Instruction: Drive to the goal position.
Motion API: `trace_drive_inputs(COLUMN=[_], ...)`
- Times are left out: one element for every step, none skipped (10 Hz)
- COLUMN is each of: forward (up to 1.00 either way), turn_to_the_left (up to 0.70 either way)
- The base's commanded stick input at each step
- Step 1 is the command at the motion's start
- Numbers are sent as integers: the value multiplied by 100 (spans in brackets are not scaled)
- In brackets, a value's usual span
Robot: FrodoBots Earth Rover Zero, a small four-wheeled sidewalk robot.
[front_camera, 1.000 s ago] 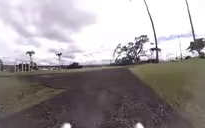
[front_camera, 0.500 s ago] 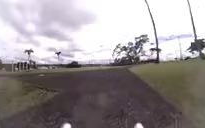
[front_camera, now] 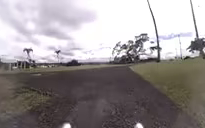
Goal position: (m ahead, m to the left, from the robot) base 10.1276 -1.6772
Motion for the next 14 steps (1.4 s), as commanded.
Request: trace_drive_inputs(forward=[70, 70, 70, 70, 70, 70, 70, 70, 70, 70, 70, 70, 70, 70], turn_to_the_left=[0, 0, 1, 15, 9, 3, -12, -32, -17, -2, 0, 0, 0, 0])
